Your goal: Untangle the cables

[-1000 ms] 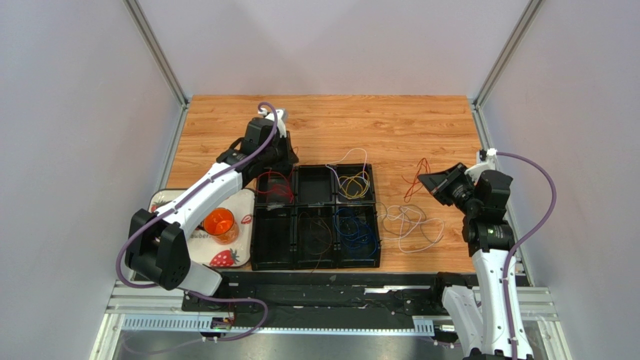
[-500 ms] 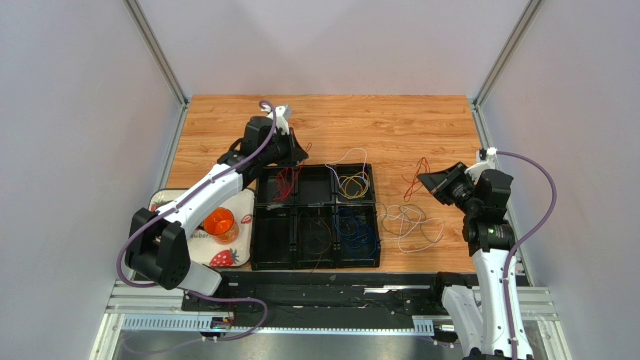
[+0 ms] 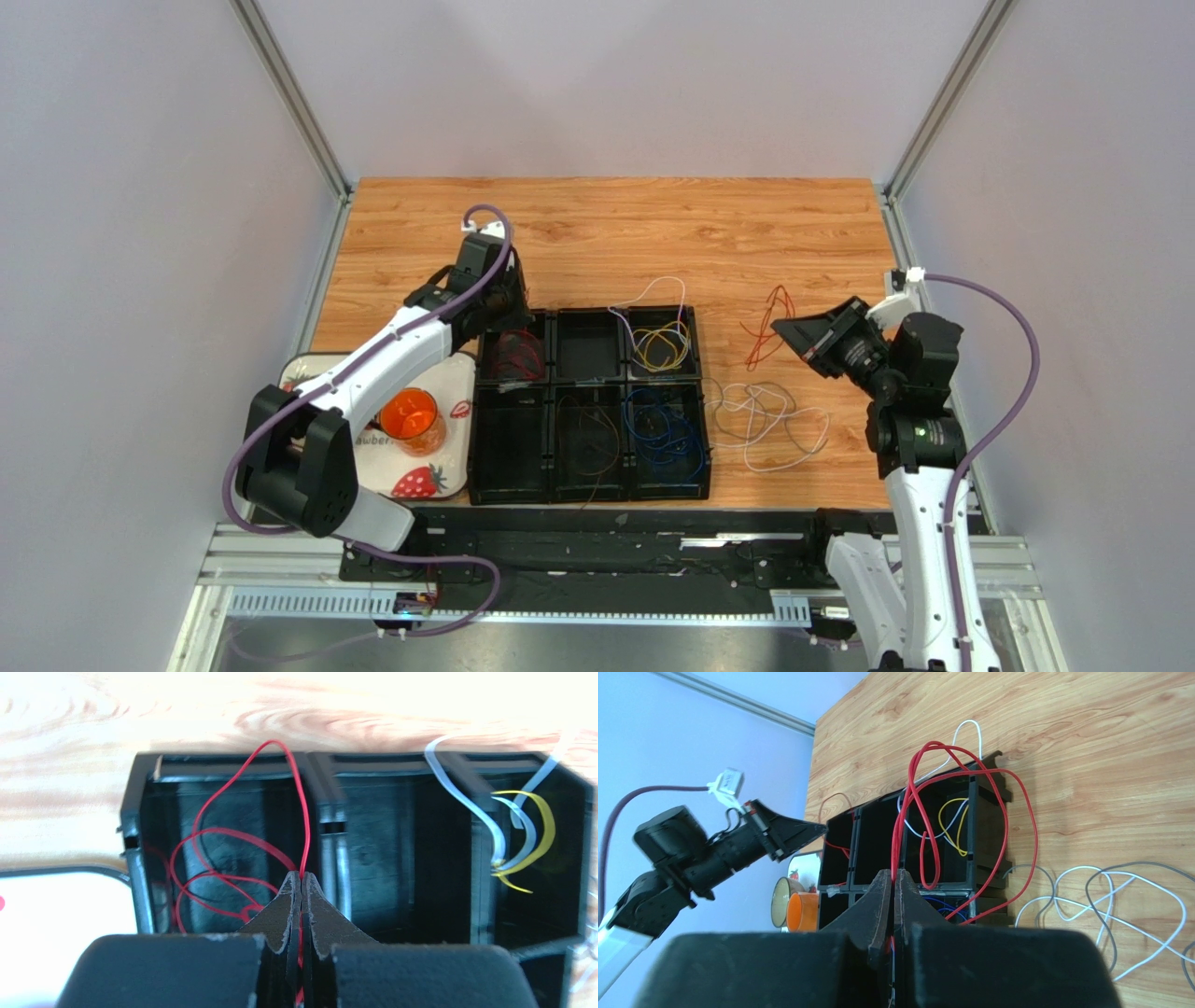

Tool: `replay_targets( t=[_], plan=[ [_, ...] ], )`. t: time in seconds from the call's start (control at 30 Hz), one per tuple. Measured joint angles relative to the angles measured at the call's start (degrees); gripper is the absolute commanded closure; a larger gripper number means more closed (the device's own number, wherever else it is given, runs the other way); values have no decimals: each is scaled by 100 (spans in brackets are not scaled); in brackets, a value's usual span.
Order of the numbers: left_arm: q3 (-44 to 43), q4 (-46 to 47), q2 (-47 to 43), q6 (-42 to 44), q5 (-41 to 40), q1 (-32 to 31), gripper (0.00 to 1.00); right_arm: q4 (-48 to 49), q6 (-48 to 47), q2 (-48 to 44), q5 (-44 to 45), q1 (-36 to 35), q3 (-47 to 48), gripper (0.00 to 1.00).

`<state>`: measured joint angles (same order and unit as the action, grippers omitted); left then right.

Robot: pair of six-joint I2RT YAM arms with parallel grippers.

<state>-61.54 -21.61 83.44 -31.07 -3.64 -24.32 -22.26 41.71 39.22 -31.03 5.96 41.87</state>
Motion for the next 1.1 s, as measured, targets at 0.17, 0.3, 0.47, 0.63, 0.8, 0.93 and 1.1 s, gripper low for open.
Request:
replay_targets(
  t=[0.17, 0.3, 0.47, 0.63, 0.8, 0.93, 1.1],
  plan=[
    [0, -190, 431, -81, -50, 26, 78, 26, 2, 0, -13, -208, 22, 100],
    [0, -341, 579, -107, 79, 31, 64, 31, 2, 17, -17, -420, 42, 100],
    [0, -437, 382, -118, 157, 33, 49, 66, -37, 282, 33, -1097, 310, 100],
    [0, -634, -192, -114, 227, 33, 28, 164, -175, 841, 299, -2155, 796, 100],
    [0, -881, -1093, -94, 219, 35, 10, 350, -262, 1530, 509, -2957, 1200, 100],
    [0, -1298, -1947, -96, 155, 35, 10, 531, -264, 2109, 562, -3399, 1502, 100],
    [2, -1930, -3136, -24, -44, 35, 10, 855, -256, 2798, 562, -3834, 1869, 100]
  ],
)
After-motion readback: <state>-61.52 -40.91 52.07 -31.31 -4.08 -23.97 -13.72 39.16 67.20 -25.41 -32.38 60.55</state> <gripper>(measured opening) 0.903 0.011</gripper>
